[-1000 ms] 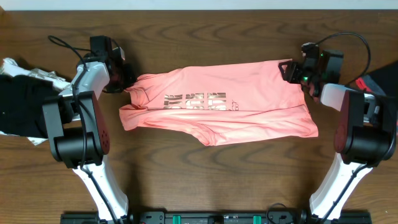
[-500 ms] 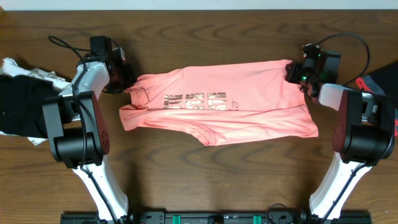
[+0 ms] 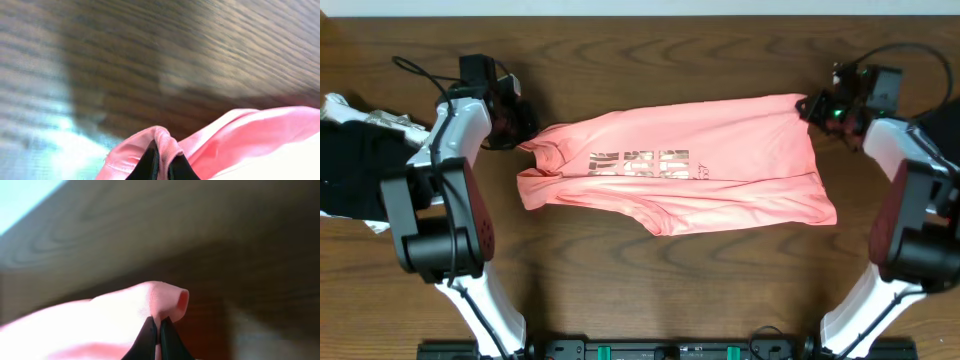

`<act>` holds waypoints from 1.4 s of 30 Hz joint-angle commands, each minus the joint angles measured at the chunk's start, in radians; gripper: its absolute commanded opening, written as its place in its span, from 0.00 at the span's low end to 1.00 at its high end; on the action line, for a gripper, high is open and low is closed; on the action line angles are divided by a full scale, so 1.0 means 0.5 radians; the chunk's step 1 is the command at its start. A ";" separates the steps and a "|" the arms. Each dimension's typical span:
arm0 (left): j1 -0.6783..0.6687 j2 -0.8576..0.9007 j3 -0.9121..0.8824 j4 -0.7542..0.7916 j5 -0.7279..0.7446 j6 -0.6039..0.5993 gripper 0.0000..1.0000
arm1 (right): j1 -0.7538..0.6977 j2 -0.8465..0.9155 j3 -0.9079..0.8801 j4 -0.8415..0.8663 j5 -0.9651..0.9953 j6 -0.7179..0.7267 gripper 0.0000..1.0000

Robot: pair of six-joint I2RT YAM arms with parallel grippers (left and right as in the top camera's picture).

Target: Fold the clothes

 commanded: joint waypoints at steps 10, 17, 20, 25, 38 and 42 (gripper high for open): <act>0.012 -0.217 0.006 -0.273 0.027 0.004 0.06 | -0.025 -0.369 0.053 -0.416 -0.021 -0.024 0.01; 0.012 -0.217 0.006 -0.460 0.027 0.004 0.06 | -0.092 -0.424 0.052 -0.861 0.093 -0.104 0.01; 0.018 -0.217 0.006 -0.565 0.028 0.002 0.06 | -0.147 -0.424 0.052 -1.009 0.247 -0.104 0.01; 0.041 -0.217 0.006 -0.676 0.034 -0.002 0.06 | -0.228 -0.424 0.052 -1.088 0.401 -0.104 0.01; 0.108 -0.217 0.005 -0.846 0.042 -0.002 0.06 | -0.295 -0.423 0.050 -1.215 0.537 -0.148 0.05; 0.108 -0.217 0.006 -0.979 0.143 -0.002 0.06 | -0.295 -0.423 0.050 -1.299 0.584 -0.164 0.07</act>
